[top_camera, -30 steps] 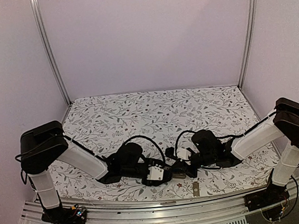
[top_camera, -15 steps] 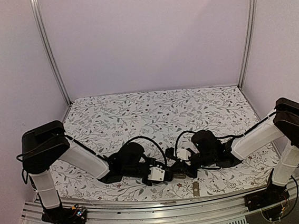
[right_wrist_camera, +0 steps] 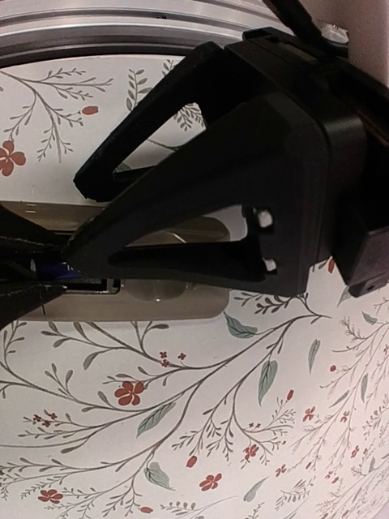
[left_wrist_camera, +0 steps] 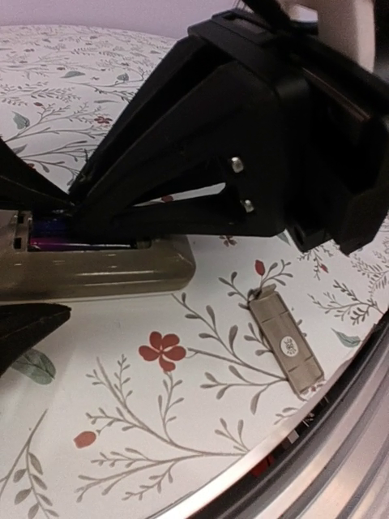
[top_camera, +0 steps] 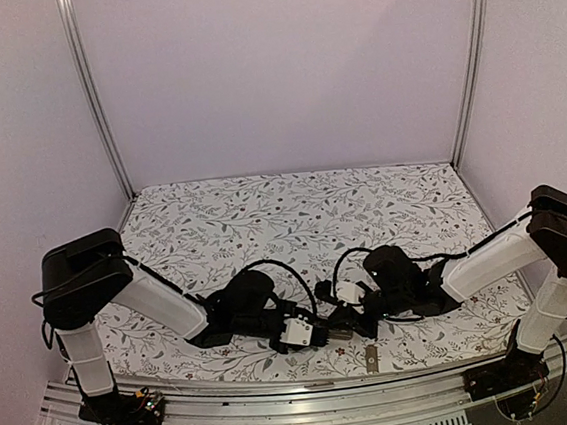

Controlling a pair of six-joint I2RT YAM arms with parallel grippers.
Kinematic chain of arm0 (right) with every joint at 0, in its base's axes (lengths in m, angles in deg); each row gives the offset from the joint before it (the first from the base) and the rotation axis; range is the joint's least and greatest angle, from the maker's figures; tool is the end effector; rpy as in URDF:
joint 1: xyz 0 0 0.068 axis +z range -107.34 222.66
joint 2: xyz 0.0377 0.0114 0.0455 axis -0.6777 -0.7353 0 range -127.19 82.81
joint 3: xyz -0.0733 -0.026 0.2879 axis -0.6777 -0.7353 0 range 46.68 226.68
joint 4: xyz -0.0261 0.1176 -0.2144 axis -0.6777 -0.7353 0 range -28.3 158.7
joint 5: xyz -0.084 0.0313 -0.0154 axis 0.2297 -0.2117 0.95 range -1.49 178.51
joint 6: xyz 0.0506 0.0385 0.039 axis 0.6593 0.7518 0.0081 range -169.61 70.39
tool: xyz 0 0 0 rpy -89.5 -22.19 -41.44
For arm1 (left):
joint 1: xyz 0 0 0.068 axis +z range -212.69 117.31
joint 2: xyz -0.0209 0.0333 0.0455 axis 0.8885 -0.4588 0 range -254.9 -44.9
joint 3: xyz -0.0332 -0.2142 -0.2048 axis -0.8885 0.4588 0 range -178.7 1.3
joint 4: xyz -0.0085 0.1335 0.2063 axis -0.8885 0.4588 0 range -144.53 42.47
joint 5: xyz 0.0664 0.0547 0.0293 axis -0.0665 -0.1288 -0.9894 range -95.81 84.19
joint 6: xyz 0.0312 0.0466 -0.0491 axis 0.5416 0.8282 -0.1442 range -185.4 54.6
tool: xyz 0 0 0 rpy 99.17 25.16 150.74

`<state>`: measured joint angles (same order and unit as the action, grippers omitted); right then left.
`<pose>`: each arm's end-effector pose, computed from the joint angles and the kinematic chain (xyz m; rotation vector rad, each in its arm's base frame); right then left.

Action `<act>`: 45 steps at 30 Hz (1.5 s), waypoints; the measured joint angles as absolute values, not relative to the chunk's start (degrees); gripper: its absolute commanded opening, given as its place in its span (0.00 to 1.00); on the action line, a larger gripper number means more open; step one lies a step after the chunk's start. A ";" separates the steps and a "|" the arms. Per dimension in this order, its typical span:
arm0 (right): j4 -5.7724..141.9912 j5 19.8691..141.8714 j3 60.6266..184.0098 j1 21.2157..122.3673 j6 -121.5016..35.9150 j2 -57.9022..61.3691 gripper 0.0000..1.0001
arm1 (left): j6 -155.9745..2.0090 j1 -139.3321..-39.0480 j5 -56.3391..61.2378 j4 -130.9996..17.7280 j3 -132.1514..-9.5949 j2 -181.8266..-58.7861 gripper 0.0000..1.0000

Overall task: Load the batteries into the remote control
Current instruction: Load the battery into the battery compartment.

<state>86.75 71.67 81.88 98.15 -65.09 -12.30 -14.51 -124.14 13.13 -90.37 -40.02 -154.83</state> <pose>0.1619 0.2674 0.1457 -1.4960 1.8302 0.6884 0.1590 -0.3347 0.1234 1.8811 1.0267 -0.4617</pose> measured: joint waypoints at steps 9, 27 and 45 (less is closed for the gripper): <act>86.16 71.67 82.47 98.15 -64.35 -12.73 0.09 | -14.42 -124.14 13.63 -90.15 -40.48 -155.18 0.40; 85.68 72.00 83.06 98.15 -59.74 -13.10 0.07 | -16.43 -123.92 14.37 -89.03 -39.96 -153.21 0.55; 85.22 72.37 83.06 98.17 -57.33 -12.78 0.07 | -21.55 -123.11 10.96 -81.21 -42.84 -150.76 0.14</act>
<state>85.22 72.37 83.06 98.17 -57.33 -12.78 -21.55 -123.11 10.96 -81.21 -42.84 -150.76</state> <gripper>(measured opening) 0.073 0.141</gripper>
